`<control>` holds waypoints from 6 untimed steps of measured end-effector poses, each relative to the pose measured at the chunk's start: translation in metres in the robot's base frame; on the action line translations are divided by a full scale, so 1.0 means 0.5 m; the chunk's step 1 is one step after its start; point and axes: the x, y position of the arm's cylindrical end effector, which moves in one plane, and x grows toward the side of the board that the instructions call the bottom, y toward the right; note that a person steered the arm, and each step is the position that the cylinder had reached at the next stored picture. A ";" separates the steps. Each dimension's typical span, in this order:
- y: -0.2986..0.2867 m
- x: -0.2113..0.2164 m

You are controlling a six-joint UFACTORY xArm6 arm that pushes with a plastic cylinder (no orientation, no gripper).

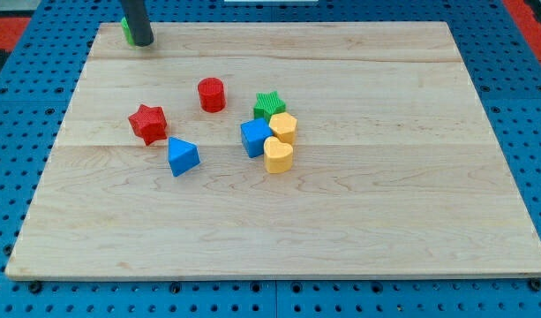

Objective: Move the blue cube to the top center of the board

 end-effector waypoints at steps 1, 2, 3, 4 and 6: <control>0.010 0.022; 0.010 0.044; 0.014 0.060; 0.048 0.097; 0.160 0.267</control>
